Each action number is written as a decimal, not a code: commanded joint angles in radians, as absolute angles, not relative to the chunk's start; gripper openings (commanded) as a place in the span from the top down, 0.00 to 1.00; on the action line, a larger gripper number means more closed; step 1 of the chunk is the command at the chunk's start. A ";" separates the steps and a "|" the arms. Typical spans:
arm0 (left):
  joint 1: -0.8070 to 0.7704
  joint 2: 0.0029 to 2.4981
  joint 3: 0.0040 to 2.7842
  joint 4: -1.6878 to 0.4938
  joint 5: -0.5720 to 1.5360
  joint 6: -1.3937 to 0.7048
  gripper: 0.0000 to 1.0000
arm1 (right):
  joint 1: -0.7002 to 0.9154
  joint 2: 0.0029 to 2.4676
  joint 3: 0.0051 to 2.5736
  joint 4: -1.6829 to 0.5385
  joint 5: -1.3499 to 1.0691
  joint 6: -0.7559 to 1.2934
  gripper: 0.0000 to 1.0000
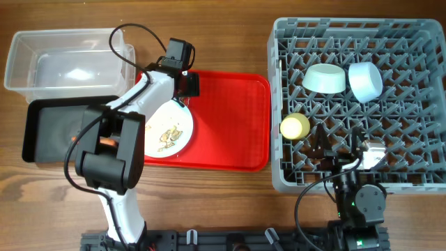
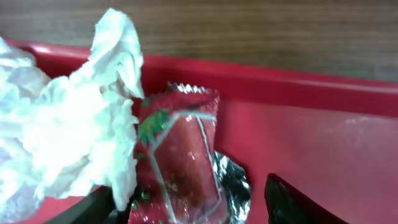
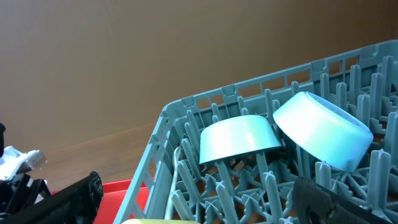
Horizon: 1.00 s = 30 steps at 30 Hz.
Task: Sort waste into correct bins and load items into the dishwasher rack
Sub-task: 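Grasp the red candy wrapper with the left gripper and drop it in the clear bin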
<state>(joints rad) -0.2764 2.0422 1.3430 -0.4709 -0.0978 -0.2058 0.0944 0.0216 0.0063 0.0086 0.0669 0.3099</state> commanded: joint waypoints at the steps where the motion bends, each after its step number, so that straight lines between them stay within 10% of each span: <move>1: -0.255 2.050 1.341 -0.453 -0.132 -0.187 0.32 | 0.092 0.018 0.005 0.013 0.050 0.318 0.00; 8: -0.278 2.097 1.341 -0.454 -0.016 -0.187 0.39 | 0.092 0.018 0.005 0.013 0.050 0.318 0.00; 13: -0.297 2.086 1.351 -0.437 -0.015 -0.195 0.96 | 0.092 0.018 0.005 0.013 0.050 0.318 0.00; 30: 0.044 1.687 1.425 -0.493 -0.255 -0.441 0.96 | 0.092 0.018 0.005 0.013 0.050 0.317 0.00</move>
